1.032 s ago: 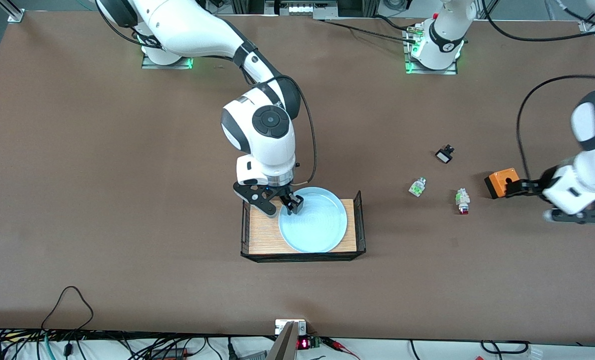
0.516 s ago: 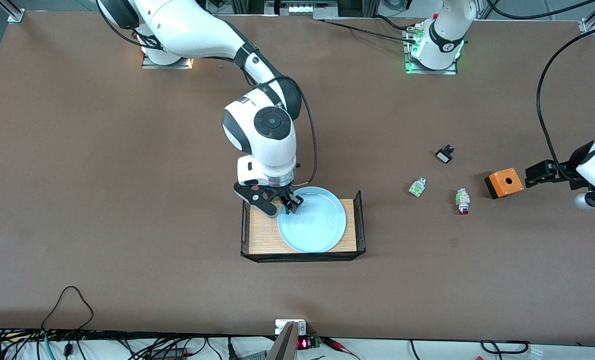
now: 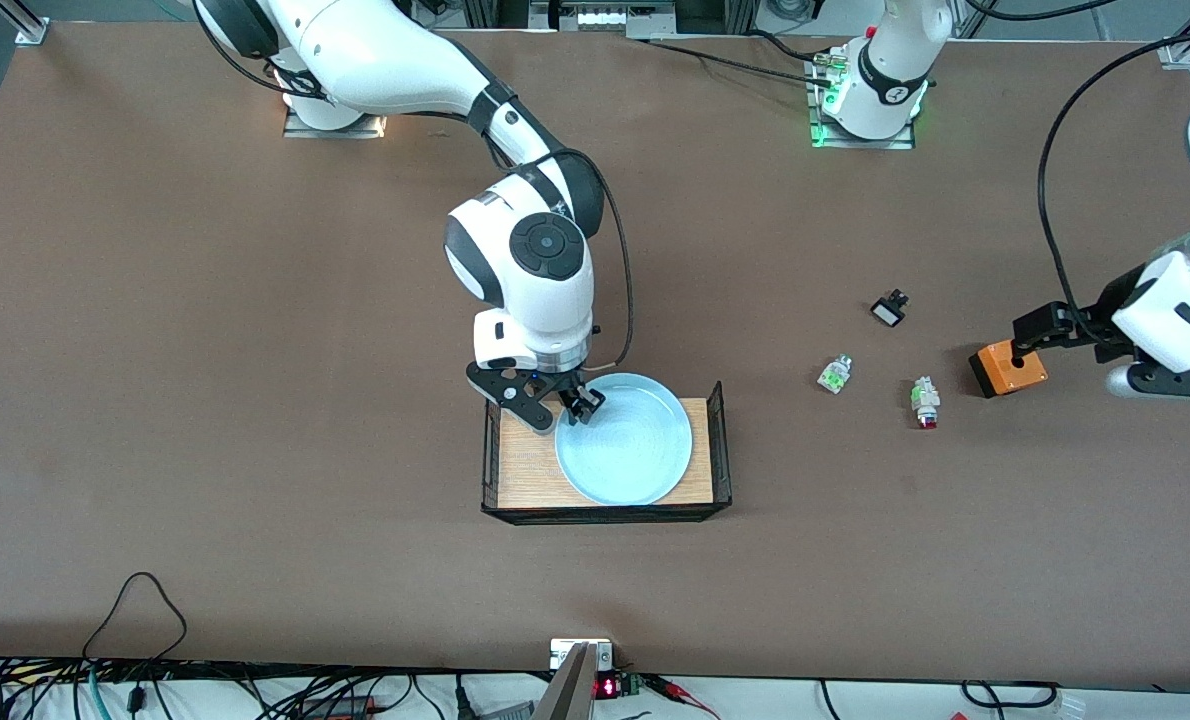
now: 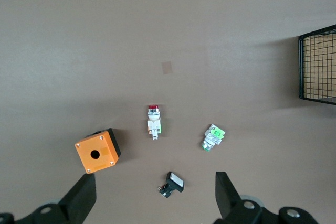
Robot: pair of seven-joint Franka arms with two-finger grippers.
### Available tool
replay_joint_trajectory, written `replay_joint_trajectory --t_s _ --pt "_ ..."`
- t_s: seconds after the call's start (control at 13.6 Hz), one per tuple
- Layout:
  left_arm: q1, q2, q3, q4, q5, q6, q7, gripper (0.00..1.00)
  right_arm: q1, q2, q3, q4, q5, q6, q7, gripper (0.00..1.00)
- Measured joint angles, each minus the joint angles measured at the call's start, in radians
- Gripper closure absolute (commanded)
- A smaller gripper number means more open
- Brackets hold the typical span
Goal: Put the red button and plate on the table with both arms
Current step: 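Release the button beside the orange box and raise the left gripper, then grip the blue plate rim with the right gripper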
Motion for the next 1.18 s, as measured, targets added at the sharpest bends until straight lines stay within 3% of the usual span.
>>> replay_joint_trajectory --t_s 0.37,0.74,1.11,1.18 --pt "0.0 -0.023 0.015 -0.021 0.0 0.01 -0.019 0.0 0.001 0.0 0.0 0.008 0.0 -0.009 0.0 0.12" --pt "0.003 -0.029 0.017 -0.02 -0.001 0.009 -0.02 0.0 0.008 0.0 0.0 0.022 0.0 -0.01 0.0 0.33" --pt "0.004 -0.044 0.013 0.044 -0.005 -0.06 -0.023 0.0 0.009 0.002 0.0 0.023 0.0 -0.013 0.0 0.85" --pt "0.004 -0.045 0.012 0.047 -0.005 -0.063 -0.024 0.0 0.009 0.002 0.0 0.023 0.0 -0.014 0.0 0.89"
